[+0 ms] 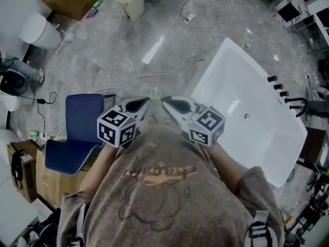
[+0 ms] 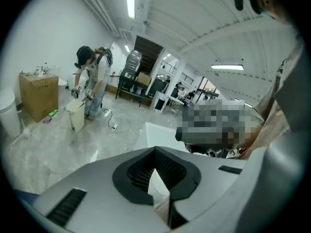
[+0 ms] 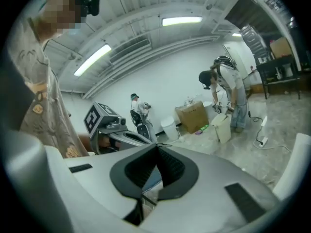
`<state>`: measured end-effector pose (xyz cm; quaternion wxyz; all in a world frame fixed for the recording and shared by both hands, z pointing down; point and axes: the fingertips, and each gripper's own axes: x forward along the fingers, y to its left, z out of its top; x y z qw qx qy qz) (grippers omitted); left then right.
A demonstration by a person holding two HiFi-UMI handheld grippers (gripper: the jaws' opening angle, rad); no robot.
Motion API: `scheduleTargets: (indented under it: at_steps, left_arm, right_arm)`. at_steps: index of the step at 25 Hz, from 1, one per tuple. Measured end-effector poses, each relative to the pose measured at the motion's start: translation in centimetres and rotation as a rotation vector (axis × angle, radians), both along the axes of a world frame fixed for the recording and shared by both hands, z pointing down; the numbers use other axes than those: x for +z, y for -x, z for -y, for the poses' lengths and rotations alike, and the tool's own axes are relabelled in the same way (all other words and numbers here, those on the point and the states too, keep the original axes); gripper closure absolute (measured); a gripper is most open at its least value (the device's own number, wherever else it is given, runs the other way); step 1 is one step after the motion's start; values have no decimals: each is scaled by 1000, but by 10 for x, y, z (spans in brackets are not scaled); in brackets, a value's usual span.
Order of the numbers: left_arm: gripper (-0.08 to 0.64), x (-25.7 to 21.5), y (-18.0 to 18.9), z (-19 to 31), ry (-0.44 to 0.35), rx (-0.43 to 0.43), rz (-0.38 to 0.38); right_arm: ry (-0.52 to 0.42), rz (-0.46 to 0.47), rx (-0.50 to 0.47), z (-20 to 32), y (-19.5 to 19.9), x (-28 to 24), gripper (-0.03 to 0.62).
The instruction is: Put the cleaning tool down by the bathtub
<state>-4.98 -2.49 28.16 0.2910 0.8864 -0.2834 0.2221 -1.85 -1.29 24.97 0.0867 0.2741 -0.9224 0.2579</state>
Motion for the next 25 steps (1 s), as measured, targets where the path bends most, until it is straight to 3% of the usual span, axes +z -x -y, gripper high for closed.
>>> scheduleTargets:
  at_steps: [4,11,16,25]
  left_arm:
    - [557,-29,-1,5,-106,8,-82]
    - [557,-56,3,14,-254,53,-136]
    - [557,-59,2,14,-270,77,-147]
    - [557,-50,0,10,-259,38,-163]
  right_arm:
    - [-115,82,-63,-4,6,-30,593]
    - [-195,151,-149,-9,9,-54,594]
    - [-191,152,-159,-8,7,-55,594]
    - [-175,148,-167,-11,3,-49,594]
